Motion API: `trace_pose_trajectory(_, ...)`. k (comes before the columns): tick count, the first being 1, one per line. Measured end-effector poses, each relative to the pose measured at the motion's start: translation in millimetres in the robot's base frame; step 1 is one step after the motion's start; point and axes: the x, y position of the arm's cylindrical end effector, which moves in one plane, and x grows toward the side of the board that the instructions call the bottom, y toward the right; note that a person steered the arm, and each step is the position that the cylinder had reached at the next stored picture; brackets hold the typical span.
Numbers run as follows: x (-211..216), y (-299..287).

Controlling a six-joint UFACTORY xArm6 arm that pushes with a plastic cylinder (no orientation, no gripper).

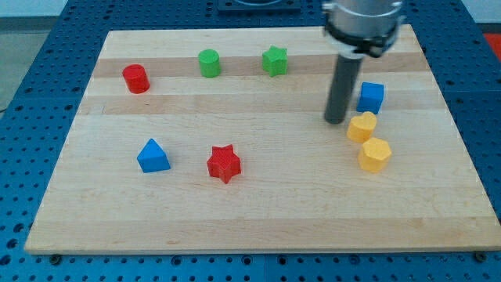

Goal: Slide the heart and hexagon to the right a bit

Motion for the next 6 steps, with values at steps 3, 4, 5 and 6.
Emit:
trace_pose_trajectory(3, 36, 36)
trace_pose_trajectory(4, 36, 41)
trace_pose_trajectory(5, 52, 41)
trace_pose_trajectory(6, 52, 34)
